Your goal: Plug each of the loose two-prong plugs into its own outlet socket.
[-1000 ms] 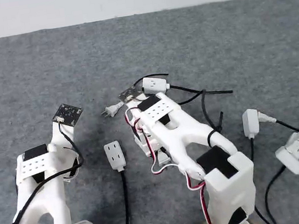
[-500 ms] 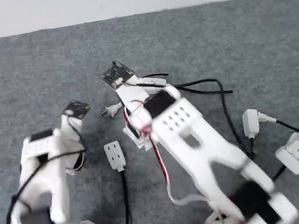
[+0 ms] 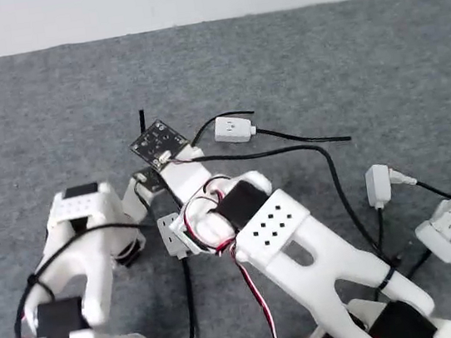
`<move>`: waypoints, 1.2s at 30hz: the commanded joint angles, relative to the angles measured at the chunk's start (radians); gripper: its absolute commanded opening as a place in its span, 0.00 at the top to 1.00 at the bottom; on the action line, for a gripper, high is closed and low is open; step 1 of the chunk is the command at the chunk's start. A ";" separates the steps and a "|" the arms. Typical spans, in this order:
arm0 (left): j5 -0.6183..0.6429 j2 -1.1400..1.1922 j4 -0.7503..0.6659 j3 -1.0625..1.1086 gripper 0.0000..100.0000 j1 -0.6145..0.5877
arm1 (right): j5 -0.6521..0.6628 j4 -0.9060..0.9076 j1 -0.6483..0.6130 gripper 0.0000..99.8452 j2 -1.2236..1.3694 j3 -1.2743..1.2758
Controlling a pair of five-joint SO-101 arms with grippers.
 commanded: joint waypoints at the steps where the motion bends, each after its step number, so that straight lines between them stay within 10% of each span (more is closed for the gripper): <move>1: -0.015 -0.140 -0.068 0.079 0.99 0.031 | -0.014 -0.045 -0.033 0.99 -0.044 0.005; 29: -0.094 -0.322 -0.109 0.237 0.99 0.025 | 0.037 -0.202 -0.010 0.99 0.070 0.008; 36: 0.209 -0.322 -0.212 0.177 0.99 -0.140 | 0.084 -0.398 -0.008 0.99 0.070 0.103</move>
